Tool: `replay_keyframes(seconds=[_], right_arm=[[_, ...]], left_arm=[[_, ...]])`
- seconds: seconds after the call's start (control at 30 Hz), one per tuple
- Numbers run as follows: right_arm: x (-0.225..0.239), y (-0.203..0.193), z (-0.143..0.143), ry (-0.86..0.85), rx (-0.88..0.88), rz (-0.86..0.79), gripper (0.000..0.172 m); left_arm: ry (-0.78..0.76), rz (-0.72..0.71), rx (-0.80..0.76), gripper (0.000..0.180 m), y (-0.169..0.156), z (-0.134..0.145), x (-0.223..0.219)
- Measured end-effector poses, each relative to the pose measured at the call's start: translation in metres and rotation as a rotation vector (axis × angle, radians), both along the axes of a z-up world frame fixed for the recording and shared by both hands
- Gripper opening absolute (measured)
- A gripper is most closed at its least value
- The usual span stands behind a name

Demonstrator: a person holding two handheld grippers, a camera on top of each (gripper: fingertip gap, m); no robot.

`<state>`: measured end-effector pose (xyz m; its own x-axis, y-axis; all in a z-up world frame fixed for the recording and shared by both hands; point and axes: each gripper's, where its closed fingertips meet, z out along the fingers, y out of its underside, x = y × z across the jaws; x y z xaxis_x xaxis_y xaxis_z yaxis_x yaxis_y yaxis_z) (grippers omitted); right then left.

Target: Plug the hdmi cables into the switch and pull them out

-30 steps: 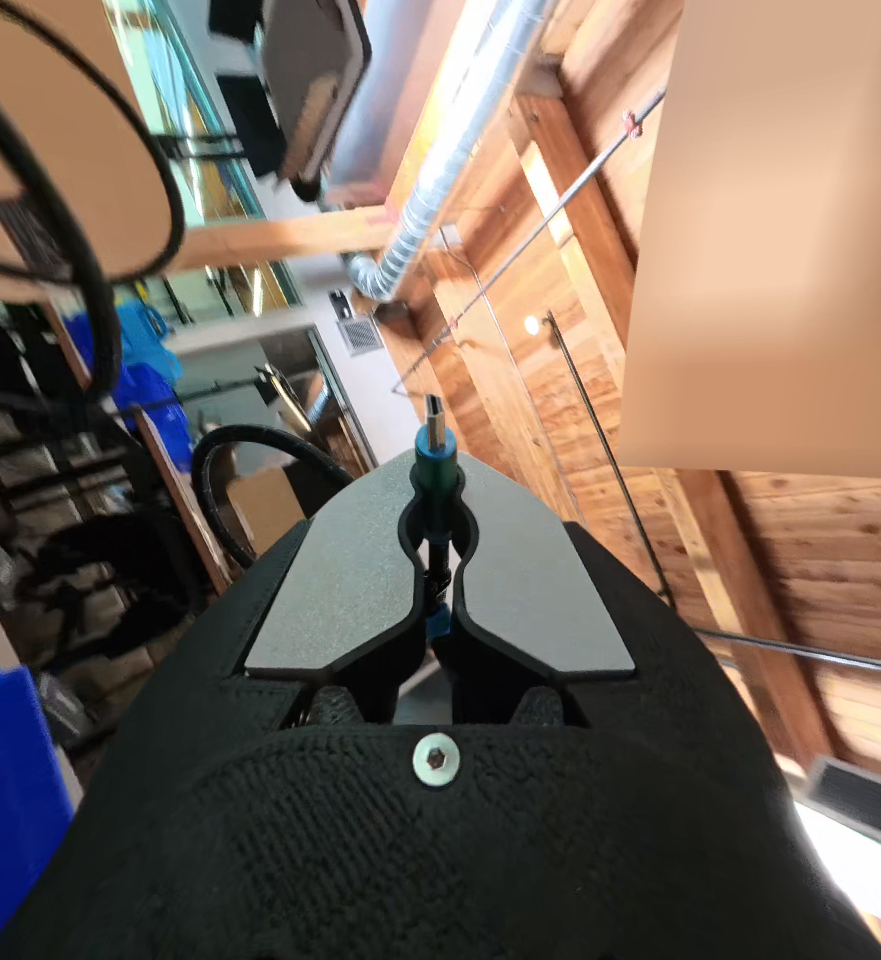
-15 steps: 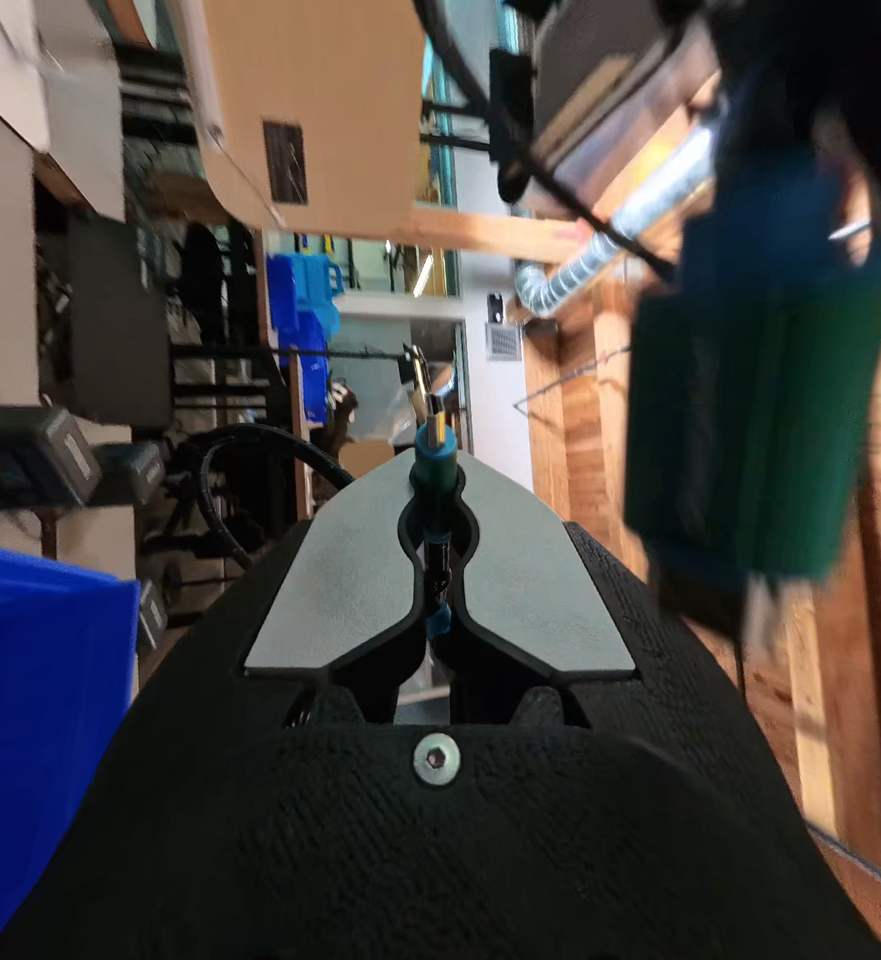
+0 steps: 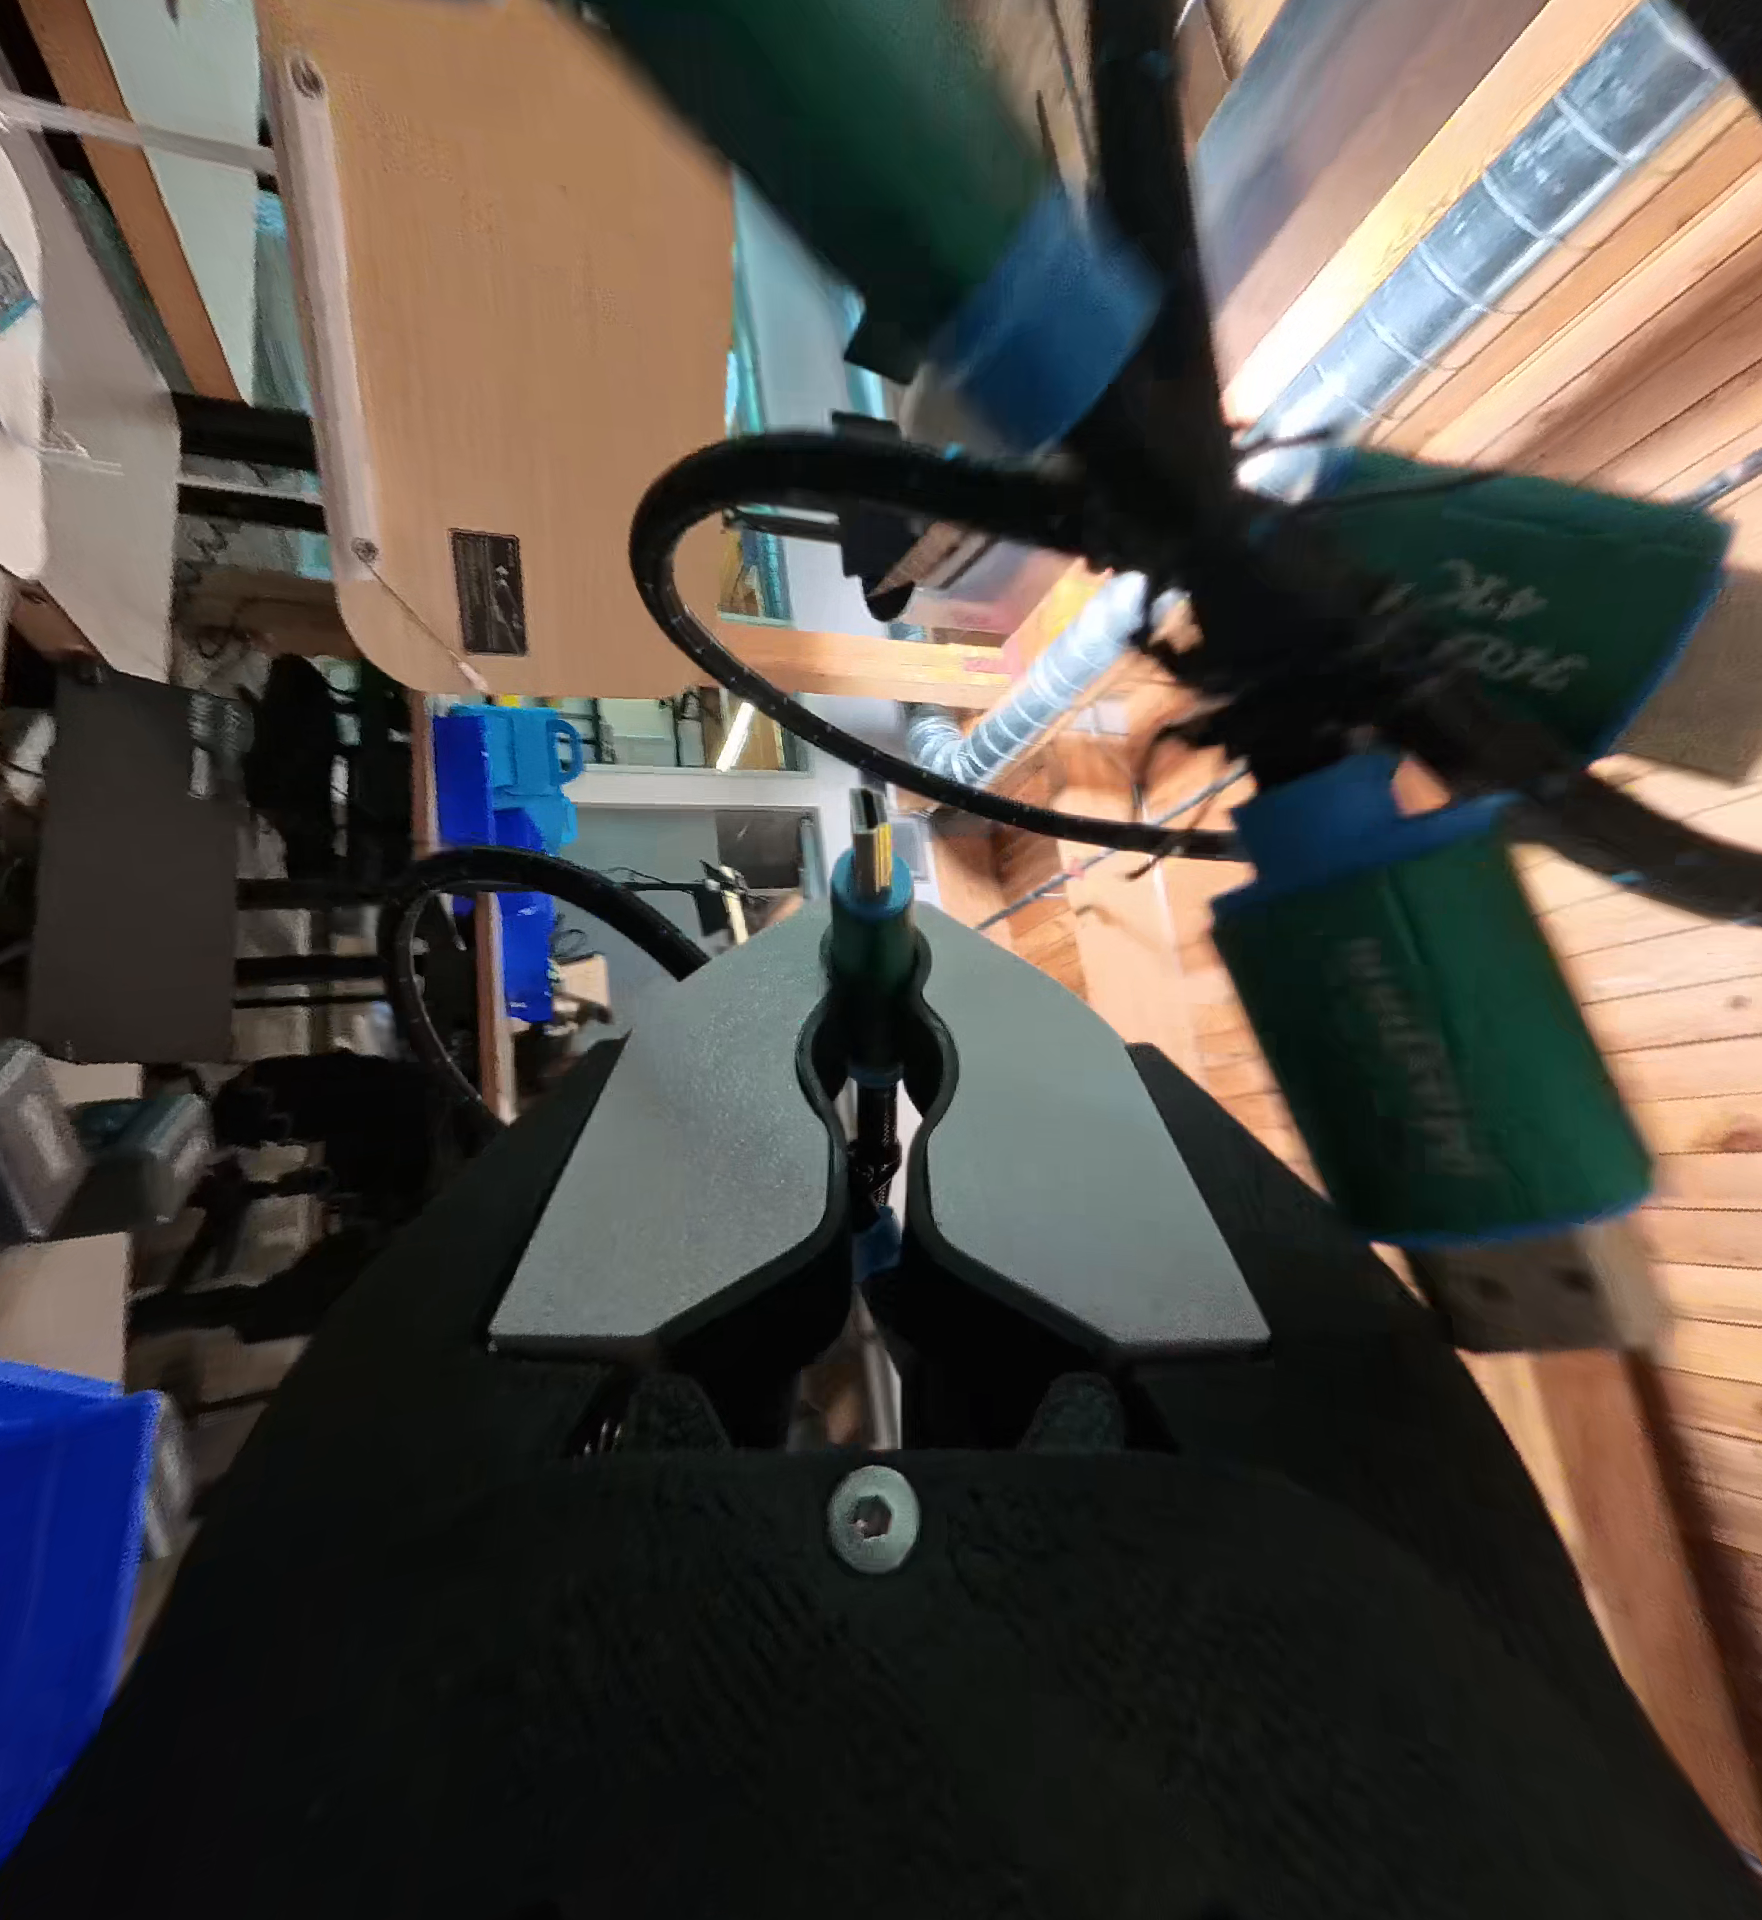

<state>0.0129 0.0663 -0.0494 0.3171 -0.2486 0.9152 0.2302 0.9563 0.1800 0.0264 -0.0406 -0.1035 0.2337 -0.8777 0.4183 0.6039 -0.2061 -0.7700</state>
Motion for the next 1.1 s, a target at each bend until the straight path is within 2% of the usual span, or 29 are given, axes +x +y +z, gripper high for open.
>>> replay_keyframes(seconds=[0.03,0.1,0.2,0.33,0.43,0.5,0.6,0.7,0.8,0.97,1.03,1.1], right_arm=[[0.001,0.003,0.002,0.018,0.031,-0.025,0.004],[0.006,0.012,0.007,0.053,0.061,-0.066,0.005],[0.02,0.027,0.018,0.099,0.012,-0.102,0.004],[0.06,0.057,0.047,0.258,-0.04,-0.222,0.005],[0.084,0.053,0.06,0.341,-0.123,-0.233,0.005],[0.082,0.038,0.051,0.274,-0.162,-0.25,0.004],[0.068,0.011,0.02,0.075,-0.208,-0.284,0.004],[0.055,-0.029,-0.014,-0.132,-0.332,-0.165,0.005],[0.04,-0.073,-0.045,-0.306,-0.433,0.0,0.005],[0.015,-0.076,-0.076,-0.351,-0.414,-0.045,0.004],[0.014,-0.07,-0.072,-0.318,-0.427,-0.077,0.004],[0.021,-0.071,-0.055,-0.261,-0.511,-0.043,0.005]], left_arm=[[0.0,-0.032,0.007,0.021,-0.002,-0.001,0.002],[0.0,-0.015,-0.004,0.021,0.001,-0.004,0.002],[0.009,0.097,-0.065,0.021,0.013,-0.011,-0.011],[0.057,0.35,-0.191,0.021,0.035,-0.028,-0.041],[0.171,0.535,-0.217,0.021,0.046,-0.04,-0.056],[0.251,0.63,-0.213,0.021,0.051,-0.043,-0.062],[0.375,0.754,-0.182,0.021,0.054,-0.042,-0.066],[0.461,0.824,-0.153,0.021,0.055,-0.04,-0.067],[0.46,0.816,-0.155,0.021,0.057,-0.041,-0.065],[0.546,0.86,-0.15,0.021,0.06,-0.047,-0.06],[0.607,0.889,-0.143,0.021,0.06,-0.05,-0.059],[0.666,0.922,-0.14,0.021,0.061,-0.053,-0.06]])
